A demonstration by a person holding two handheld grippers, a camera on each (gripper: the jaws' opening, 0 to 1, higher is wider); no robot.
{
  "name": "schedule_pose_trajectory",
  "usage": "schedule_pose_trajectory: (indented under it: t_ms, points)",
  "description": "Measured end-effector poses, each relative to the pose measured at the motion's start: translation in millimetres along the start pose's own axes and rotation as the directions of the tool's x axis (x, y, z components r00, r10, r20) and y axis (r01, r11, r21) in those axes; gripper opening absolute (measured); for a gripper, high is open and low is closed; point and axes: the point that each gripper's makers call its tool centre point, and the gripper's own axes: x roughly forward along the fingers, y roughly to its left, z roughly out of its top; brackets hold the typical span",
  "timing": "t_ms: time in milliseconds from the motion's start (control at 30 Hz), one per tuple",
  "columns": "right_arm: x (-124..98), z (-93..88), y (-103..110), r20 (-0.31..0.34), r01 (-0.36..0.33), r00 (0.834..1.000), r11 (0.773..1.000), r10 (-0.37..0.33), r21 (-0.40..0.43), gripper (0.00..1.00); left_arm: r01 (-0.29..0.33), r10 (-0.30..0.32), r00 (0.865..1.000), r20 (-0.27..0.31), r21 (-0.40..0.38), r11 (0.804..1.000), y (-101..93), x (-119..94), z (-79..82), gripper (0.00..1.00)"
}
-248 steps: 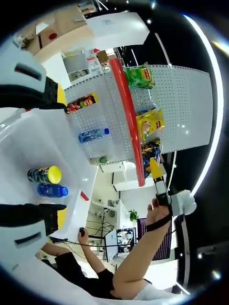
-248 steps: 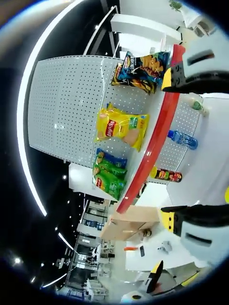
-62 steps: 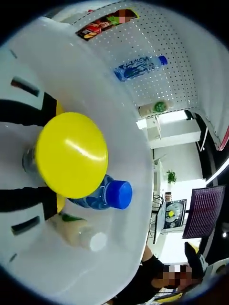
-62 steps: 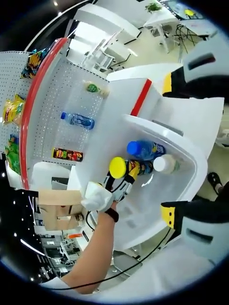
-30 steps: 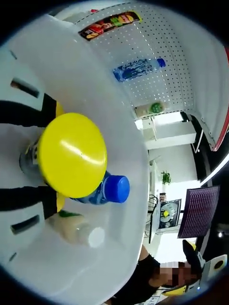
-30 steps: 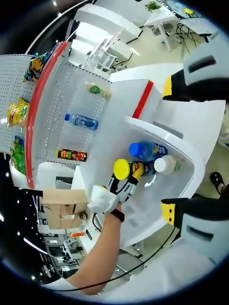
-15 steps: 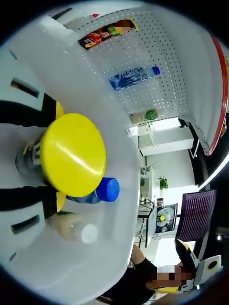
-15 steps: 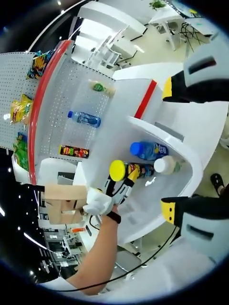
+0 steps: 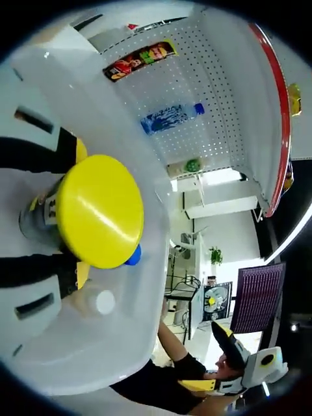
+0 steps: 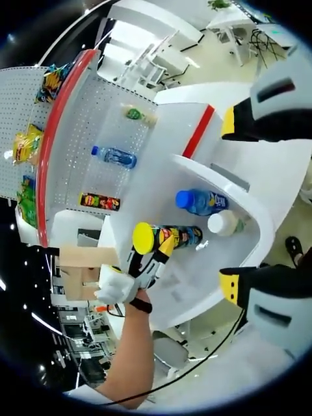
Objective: Place the items from the shopping basket onto the snack and drink counter
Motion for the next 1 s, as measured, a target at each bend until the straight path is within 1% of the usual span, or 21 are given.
schedule_pose_trajectory:
  t_ms: [67,133,200,300,333,400,533,633,767,900,1000]
  points:
    - [-0.7,0.9,1.7,0.005,-0.010,1.000,1.000,0.010,-0.016,0.78,-0.010,0.010,1.000,-0.002,-0.014,1.000,-0.2,-4.2,1.6,0.50]
    - [-1.1,2.6,4.0,0.013,-0.026,1.000,0.999,0.026,-0.023,0.78,-0.022,0.022,1.000,-0.005,-0.008,1.000,-1.5,-9.0,3.5,0.50]
    - [-1.5,4.6,5.5,0.022,-0.037,0.999,0.999,0.038,-0.029,0.78,-0.056,0.056,0.998,0.007,0.000,0.998,2.4,-14.7,6.9,0.50]
    - [-2.1,8.3,6.3,0.036,-0.047,0.998,0.998,0.048,-0.032,0.78,-0.077,0.077,0.997,0.015,-0.016,0.997,5.7,-22.1,10.9,0.50]
    - [-2.2,9.8,6.5,0.042,-0.051,0.998,0.998,0.052,-0.030,0.78,-0.090,0.090,0.996,0.019,-0.029,0.996,6.5,-25.3,13.2,0.50]
    - [-2.3,11.0,5.5,0.040,-0.055,0.998,0.998,0.056,-0.019,0.78,-0.101,0.101,0.994,0.028,-0.023,0.995,0.6,-32.5,20.9,0.50]
    - [-0.6,12.9,5.5,0.043,-0.070,0.997,0.998,0.070,-0.010,0.78,-0.124,0.125,0.991,0.035,-0.031,0.992,2.1,-44.3,30.3,0.50]
    - [2.0,14.7,7.7,0.045,-0.077,0.996,0.997,0.078,-0.011,0.78,-0.134,0.135,0.990,0.038,-0.027,0.991,4.3,-51.4,34.7,0.50]
    - [7.1,17.4,10.2,0.042,-0.080,0.996,0.997,0.080,-0.007,0.78,-0.131,0.131,0.991,0.039,-0.012,0.991,10.8,-61.1,40.7,0.50]
    - [14.9,17.6,11.9,0.033,-0.071,0.997,0.997,0.071,0.003,0.78,-0.109,0.112,0.992,0.057,-0.052,0.993,22.2,-68.8,49.4,0.50]
    - [18.3,20.5,14.1,0.027,-0.061,0.998,0.998,0.061,0.008,0.78,-0.111,0.113,0.992,0.063,-0.023,0.994,32.4,-71.5,54.6,0.50]
